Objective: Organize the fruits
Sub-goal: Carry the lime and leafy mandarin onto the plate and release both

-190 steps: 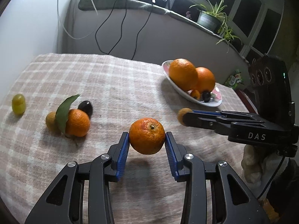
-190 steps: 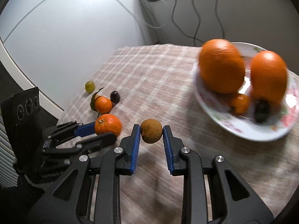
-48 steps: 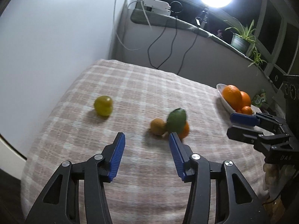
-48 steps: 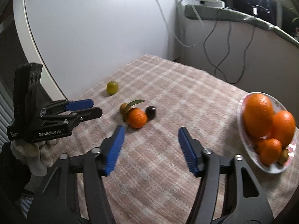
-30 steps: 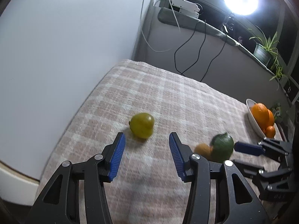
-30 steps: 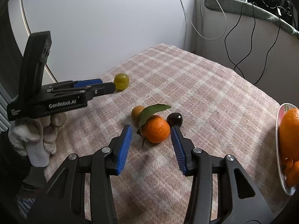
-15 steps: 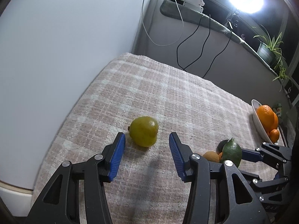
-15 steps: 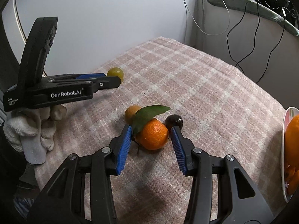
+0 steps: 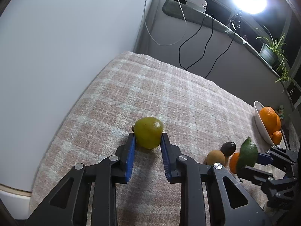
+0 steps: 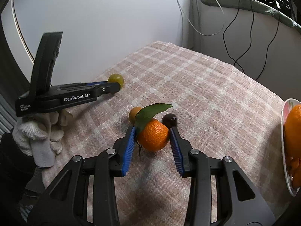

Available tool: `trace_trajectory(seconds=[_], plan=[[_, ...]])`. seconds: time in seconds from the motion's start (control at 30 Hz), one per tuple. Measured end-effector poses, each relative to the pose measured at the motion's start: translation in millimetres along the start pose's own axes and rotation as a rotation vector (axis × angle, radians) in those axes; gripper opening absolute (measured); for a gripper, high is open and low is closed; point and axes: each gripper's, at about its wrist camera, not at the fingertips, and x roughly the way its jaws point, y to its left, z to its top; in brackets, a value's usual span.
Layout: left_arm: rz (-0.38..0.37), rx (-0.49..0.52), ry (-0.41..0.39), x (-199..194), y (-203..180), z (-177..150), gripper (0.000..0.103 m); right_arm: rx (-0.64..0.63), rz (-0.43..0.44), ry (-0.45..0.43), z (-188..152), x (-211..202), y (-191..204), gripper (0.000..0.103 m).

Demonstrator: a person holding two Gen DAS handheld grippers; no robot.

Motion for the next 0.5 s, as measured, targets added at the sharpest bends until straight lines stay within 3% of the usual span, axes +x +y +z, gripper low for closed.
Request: trace_trajectory(seconds=[0.5], plan=[[-0.020,0.002,-0.031,-13,-3,-3,0.024,0.066,-0.017,-0.067,-17,-49,-27,0.039]])
